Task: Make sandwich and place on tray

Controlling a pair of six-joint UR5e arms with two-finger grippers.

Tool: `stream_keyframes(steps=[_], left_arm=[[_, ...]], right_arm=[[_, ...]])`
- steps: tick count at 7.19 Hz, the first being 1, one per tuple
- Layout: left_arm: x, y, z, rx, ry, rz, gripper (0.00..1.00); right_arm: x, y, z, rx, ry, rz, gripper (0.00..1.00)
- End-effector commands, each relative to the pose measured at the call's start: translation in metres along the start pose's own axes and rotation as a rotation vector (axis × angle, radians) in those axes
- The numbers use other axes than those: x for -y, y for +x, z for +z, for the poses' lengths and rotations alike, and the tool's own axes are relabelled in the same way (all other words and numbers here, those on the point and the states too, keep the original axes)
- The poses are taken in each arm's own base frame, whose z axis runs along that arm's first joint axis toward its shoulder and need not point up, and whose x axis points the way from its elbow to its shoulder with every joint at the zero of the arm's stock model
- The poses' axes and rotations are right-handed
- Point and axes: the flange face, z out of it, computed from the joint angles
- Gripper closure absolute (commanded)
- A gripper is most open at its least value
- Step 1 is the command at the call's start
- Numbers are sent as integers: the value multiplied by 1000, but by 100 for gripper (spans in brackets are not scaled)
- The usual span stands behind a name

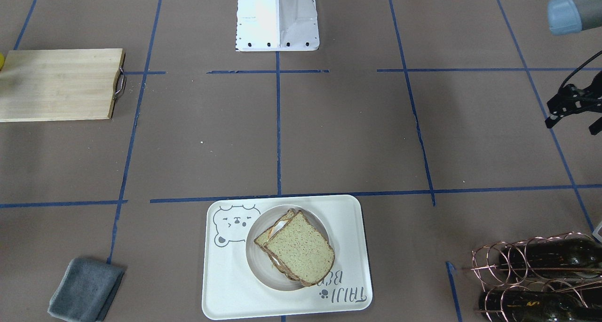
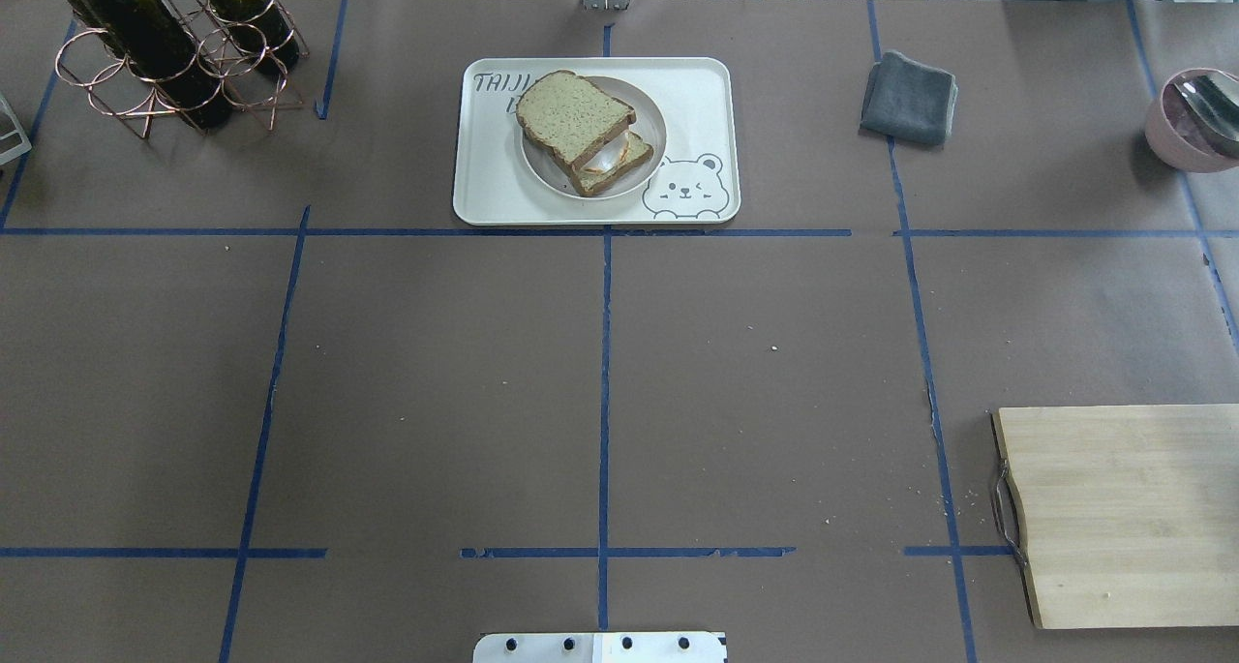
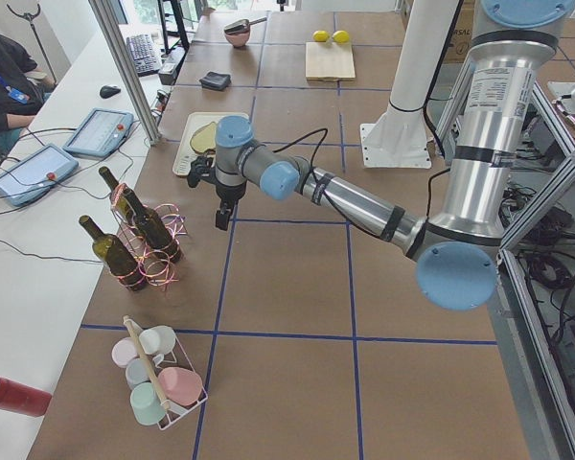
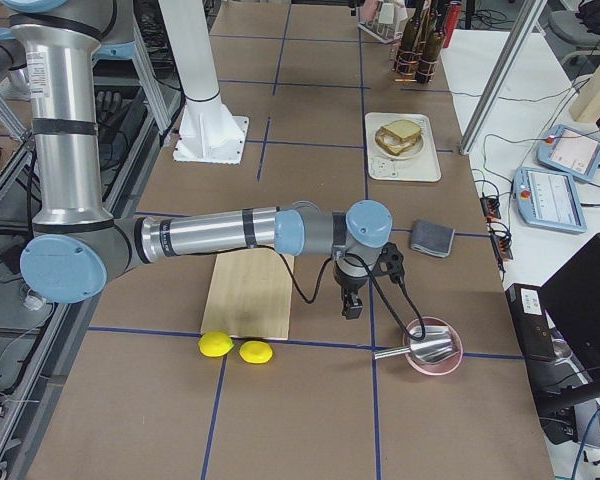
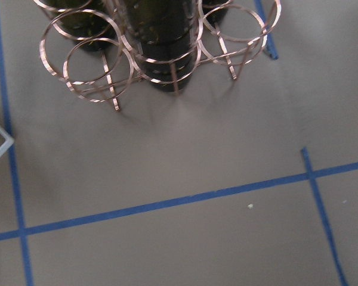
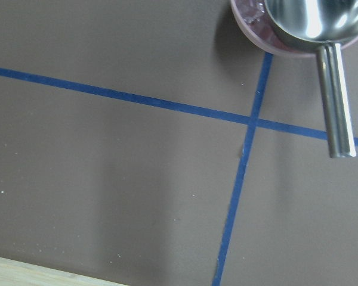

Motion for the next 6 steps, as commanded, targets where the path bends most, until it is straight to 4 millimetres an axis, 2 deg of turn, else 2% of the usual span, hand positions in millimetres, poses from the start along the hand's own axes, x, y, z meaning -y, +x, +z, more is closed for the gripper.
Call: stream_keyframes(steps=[1, 2, 3, 4, 5, 6], left_arm=[[-26, -78, -9, 37, -65, -30, 0], [-41, -95, -4, 41, -83, -50, 0], [-66, -113, 0, 36, -100, -89, 0], [-85, -124, 11, -5, -128, -94, 0], [-92, -135, 16, -32, -136, -120, 0], [-93, -138, 19, -32, -140, -123, 0]], right_arm=[[-26, 47, -6, 9, 15, 111, 0], [-31, 52, -13, 12, 31, 135, 0], [-31, 46, -21, 10, 48, 156, 0], [-33, 47, -20, 12, 46, 167, 0], [-35, 48, -18, 13, 43, 170, 0], [-41, 51, -14, 14, 36, 178, 0]])
